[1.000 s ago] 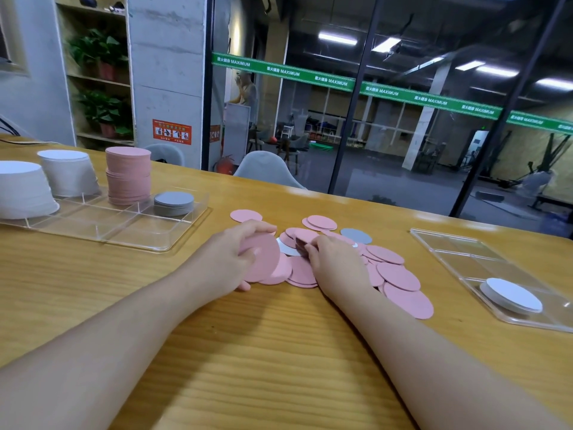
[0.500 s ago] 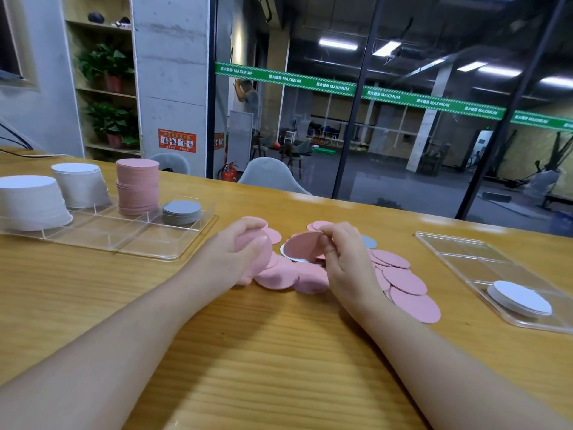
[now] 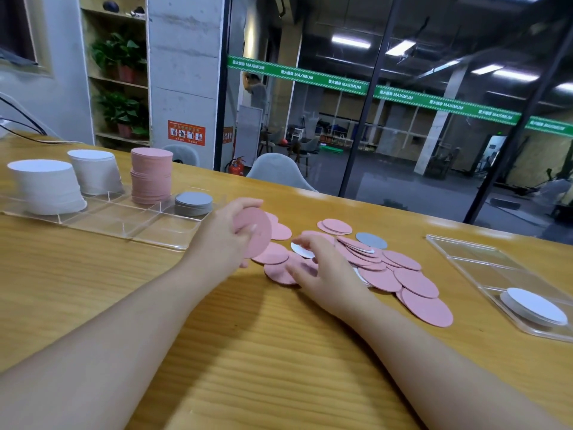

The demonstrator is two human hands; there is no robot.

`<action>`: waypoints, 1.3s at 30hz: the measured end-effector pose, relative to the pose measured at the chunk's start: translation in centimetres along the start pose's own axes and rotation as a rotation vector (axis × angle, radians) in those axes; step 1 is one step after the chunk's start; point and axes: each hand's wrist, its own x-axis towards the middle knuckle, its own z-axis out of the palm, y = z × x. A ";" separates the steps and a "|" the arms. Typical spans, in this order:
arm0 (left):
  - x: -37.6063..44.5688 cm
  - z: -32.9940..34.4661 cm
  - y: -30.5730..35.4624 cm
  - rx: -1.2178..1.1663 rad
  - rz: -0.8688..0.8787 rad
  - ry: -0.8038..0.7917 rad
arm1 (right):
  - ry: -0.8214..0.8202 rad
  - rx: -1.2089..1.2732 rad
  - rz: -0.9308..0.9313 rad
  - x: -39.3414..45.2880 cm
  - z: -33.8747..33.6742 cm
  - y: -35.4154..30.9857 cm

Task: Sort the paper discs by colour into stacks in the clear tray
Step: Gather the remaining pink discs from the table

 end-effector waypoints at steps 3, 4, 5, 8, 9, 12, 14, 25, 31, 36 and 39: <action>0.2 -0.2 -0.4 0.045 -0.050 0.030 | -0.142 -0.061 -0.007 0.3 0.5 0.2; 0.3 -0.3 -0.6 0.063 -0.054 0.037 | -0.173 -0.101 -0.012 0.5 0.6 0.1; 0.4 -0.3 -0.7 0.081 -0.060 0.042 | -0.196 -0.142 -0.014 0.7 0.9 0.0; 0.6 -0.3 -1.1 0.103 -0.112 0.069 | -0.252 -0.225 0.031 1.4 1.2 -0.5; 0.7 -0.3 -1.1 0.100 -0.133 0.080 | -0.268 -0.244 0.055 1.6 1.2 -0.7; 0.8 -0.3 -1.3 0.083 -0.161 0.085 | -0.301 -0.275 0.096 2.0 0.8 -1.2; 0.7 -0.3 -1.3 0.076 -0.166 0.079 | -0.294 -0.280 0.107 2.2 0.5 -1.4; 0.3 -0.6 -0.6 0.067 -0.179 0.091 | -0.235 -0.186 0.073 1.4 -1.5 -1.1; 0.3 -0.6 -0.6 0.102 -0.159 0.050 | -0.242 -0.372 -0.074 1.1 -2.2 -1.1; 0.4 -0.6 -1.1 0.182 -0.063 0.036 | -0.181 -0.612 -0.168 0.9 -1.2 -1.5; 0.4 -0.7 -1.2 0.203 0.007 0.031 | -0.129 -0.580 -0.163 0.6 -1.3 -1.8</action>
